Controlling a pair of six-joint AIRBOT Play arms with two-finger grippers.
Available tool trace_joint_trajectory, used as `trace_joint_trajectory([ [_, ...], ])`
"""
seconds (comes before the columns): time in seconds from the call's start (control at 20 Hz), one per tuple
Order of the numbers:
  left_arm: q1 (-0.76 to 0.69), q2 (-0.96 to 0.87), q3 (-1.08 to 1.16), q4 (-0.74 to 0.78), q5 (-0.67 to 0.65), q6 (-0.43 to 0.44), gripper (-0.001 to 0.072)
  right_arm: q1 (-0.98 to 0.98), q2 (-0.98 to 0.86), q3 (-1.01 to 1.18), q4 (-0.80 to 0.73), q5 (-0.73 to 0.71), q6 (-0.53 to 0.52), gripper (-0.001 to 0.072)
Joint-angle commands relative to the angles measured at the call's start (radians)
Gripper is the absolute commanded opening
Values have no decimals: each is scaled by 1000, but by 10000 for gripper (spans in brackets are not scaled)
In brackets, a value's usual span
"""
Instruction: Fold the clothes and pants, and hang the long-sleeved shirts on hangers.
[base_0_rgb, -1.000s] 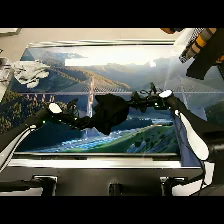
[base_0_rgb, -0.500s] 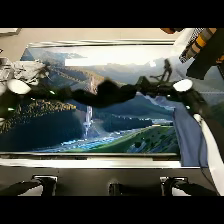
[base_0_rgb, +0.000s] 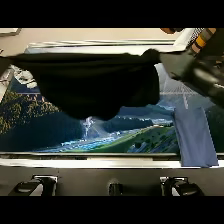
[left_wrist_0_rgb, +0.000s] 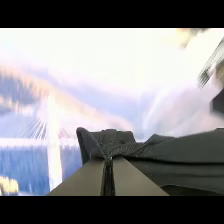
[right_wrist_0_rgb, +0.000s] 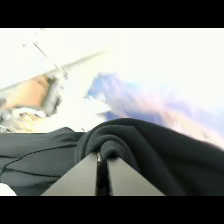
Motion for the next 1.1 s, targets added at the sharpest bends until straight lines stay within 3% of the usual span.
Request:
trace_joint_trajectory([
  [0.0,6,140,13,83,2,-90,10,-1,146,1,-38,-29,30,38],
  [0.2,6,87,-19,89,-36,-103,11,-1,63,1,-97,-35,115,38],
  [0.5,5,-247,-237,88,-18,-110,12,37,-437,0,-60,43,148,39],
  [0.75,2,-613,-264,74,59,-122,12,163,-854,1,172,-168,148,43],
  [0.85,2,-703,-264,69,63,-134,12,187,-940,1,256,-208,148,90],
  [1.05,3,-757,-264,62,68,-131,13,185,-967,1,293,-184,124,104],
])
